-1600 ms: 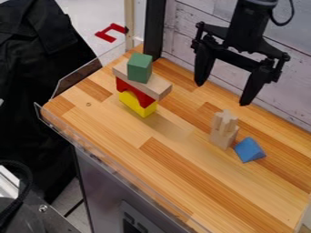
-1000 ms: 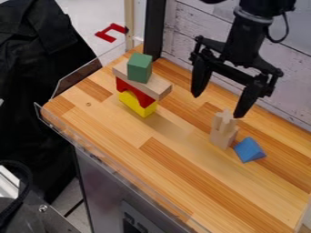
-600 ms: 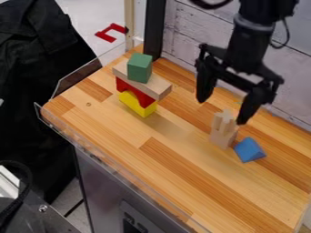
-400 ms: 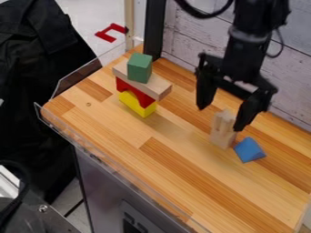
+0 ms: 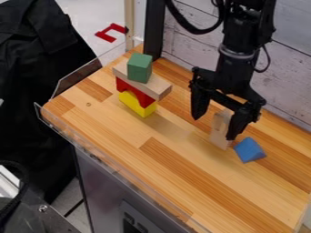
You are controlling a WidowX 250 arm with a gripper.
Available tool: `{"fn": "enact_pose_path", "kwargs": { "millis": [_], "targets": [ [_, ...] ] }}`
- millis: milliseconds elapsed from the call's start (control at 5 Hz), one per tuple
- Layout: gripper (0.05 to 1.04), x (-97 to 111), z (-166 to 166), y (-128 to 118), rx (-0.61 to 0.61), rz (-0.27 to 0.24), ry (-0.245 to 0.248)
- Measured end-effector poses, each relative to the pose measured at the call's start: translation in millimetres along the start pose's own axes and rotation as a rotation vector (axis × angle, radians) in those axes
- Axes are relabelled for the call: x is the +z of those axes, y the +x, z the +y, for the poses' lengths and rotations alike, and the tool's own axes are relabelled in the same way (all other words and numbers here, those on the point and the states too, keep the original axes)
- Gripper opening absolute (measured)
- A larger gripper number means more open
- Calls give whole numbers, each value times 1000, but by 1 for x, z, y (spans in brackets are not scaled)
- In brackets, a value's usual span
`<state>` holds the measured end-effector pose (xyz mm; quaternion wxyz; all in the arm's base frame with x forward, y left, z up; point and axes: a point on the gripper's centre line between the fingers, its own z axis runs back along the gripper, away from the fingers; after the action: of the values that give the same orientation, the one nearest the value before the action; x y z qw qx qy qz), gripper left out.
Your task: Put the plus on top of the green block
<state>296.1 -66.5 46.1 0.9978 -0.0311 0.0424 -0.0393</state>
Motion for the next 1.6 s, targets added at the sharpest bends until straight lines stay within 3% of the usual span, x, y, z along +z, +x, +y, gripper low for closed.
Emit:
{"fn": "enact_pose_path", "kwargs": {
  "millis": [400,1000,1200,1400,1600],
  "targets": [
    [999,-3,2,6,43,-23,-9],
    [967,-17,1,19,55,-6,-29],
    [689,-23,2,22,63,9,-24],
    [483,-23,4,21,73,16,-9],
    [482,-21,3,16,80,38,21]
  ]
}}
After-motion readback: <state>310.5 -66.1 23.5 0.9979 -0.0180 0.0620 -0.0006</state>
